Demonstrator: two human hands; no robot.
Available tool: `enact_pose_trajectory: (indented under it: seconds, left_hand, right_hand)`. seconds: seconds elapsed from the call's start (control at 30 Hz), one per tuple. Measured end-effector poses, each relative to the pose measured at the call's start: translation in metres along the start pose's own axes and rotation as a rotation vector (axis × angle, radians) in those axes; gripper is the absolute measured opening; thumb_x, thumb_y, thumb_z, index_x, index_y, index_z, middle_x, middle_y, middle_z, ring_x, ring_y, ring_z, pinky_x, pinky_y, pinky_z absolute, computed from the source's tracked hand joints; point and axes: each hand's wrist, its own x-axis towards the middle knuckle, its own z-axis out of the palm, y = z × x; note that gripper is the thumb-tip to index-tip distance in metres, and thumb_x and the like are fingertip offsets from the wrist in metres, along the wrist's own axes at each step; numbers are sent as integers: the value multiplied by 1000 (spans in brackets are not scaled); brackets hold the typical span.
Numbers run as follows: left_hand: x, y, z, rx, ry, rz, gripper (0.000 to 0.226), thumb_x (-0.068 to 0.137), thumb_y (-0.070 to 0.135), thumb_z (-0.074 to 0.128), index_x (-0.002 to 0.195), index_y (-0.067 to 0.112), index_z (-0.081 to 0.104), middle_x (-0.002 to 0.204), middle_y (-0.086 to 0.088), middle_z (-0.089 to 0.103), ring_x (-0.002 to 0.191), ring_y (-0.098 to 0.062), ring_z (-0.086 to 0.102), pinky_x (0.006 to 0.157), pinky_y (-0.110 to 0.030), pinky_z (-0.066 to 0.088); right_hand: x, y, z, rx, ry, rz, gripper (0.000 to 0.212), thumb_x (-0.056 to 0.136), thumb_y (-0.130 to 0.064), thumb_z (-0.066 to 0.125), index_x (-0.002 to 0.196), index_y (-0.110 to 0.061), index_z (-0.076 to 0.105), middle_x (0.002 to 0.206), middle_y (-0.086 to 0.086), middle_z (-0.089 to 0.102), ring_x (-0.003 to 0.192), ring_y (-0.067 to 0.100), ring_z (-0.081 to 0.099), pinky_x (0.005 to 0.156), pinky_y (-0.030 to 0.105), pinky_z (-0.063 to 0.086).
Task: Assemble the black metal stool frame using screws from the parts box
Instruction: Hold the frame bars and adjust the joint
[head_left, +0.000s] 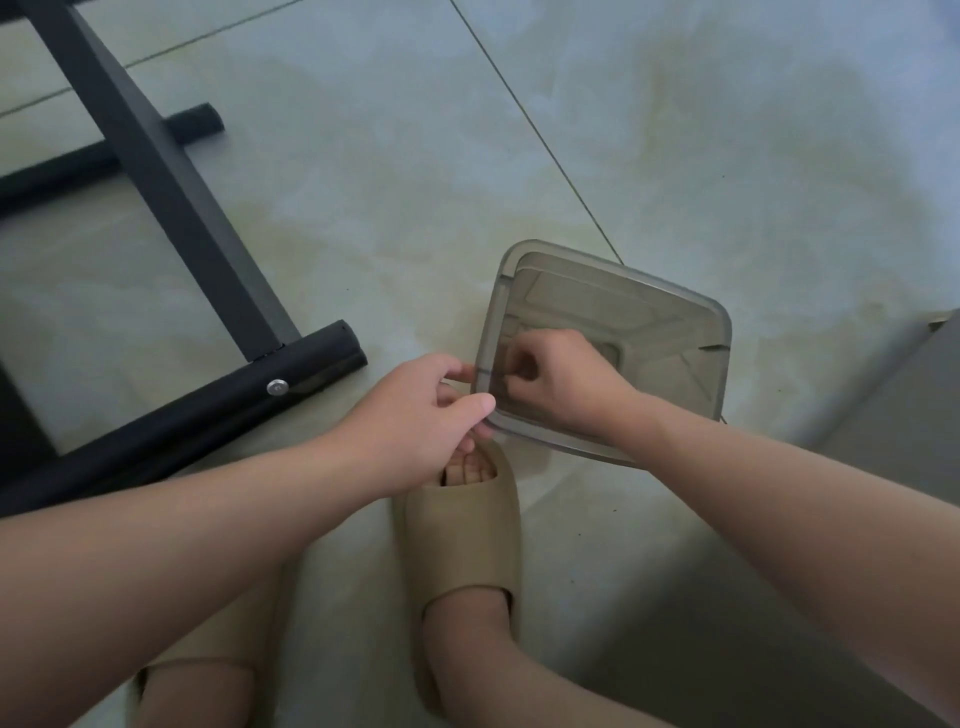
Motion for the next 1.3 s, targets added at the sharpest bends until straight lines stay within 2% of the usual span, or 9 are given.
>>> enact_pose_trajectory:
  seconds: [0.2, 0.27, 0.47, 0.63, 0.9, 0.97, 1.07, 1.17, 1.3]
  left_hand:
    - [-13, 12, -8, 88, 78, -11, 29, 96, 36, 63, 123, 28, 55, 88, 2, 74, 80, -16, 72, 83, -45, 58]
    - [-22, 19, -12, 135, 89, -38, 26, 96, 37, 60, 120, 29, 53, 94, 1, 71, 83, -16, 71, 87, -45, 56]
    - [-55, 54, -40, -188, -3, -58, 18, 102, 22, 52, 99, 10, 65, 79, -5, 74, 63, -16, 69, 56, -26, 54]
    - [-61, 67, -84, -372, 186, -18, 25, 104, 23, 50, 94, 9, 67, 82, -7, 76, 68, -20, 71, 58, -29, 54]
    - [-73, 54, -128, -818, 74, -128, 44, 106, 35, 38, 89, 6, 67, 76, -9, 72, 64, -18, 71, 56, -25, 57]
    - [-75, 47, -134, -824, 59, -142, 45, 106, 34, 39, 79, 9, 65, 71, -8, 69, 59, -17, 69, 54, -26, 54]
    - [-76, 38, -142, -740, 121, -180, 39, 105, 30, 43, 81, 10, 66, 69, -3, 68, 56, -12, 65, 49, -22, 48]
    - [-77, 31, -152, -686, 231, -181, 25, 98, 6, 43, 89, 8, 67, 76, -4, 68, 59, -11, 63, 47, -19, 48]
    - [-72, 18, -161, -635, 375, -168, 41, 87, -18, 32, 91, 8, 64, 90, -9, 68, 73, -13, 67, 52, -19, 50]
  right_hand:
    - [-5, -3, -19, 228, 192, 172, 20, 83, -15, 72, 73, -28, 61, 70, -14, 62, 66, 7, 58, 58, 10, 41]
    - [-10, -11, -28, 379, 281, 198, 21, 84, -12, 72, 73, -27, 61, 71, -7, 66, 66, 10, 61, 61, 17, 47]
    - [-37, -69, -63, 763, 367, -19, 24, 87, 5, 72, 81, -18, 69, 74, -7, 67, 70, 10, 60, 66, 19, 49]
    - [-43, -126, -75, 800, 291, -207, 20, 87, 2, 74, 82, -17, 70, 72, -4, 67, 67, 14, 56, 61, 24, 45]
    - [-25, -196, -59, 554, 207, -404, 25, 83, 4, 74, 85, -20, 70, 76, -7, 70, 73, 11, 67, 68, 22, 53]
    - [-22, -204, -54, 523, 161, -403, 22, 84, 2, 73, 89, -19, 73, 81, -6, 72, 78, 14, 68, 70, 31, 56]
    - [-20, -205, -51, 505, 190, -407, 20, 86, -7, 71, 90, -26, 72, 85, -12, 71, 82, 9, 68, 70, 22, 53]
    - [-14, -193, -53, 358, 218, -422, 13, 89, -15, 71, 98, -24, 71, 93, -14, 70, 91, 9, 66, 79, 24, 52]
    - [4, -176, -56, -89, 59, -579, 56, 88, -35, 73, 139, -22, 54, 138, -6, 54, 124, 18, 52, 104, 37, 43]
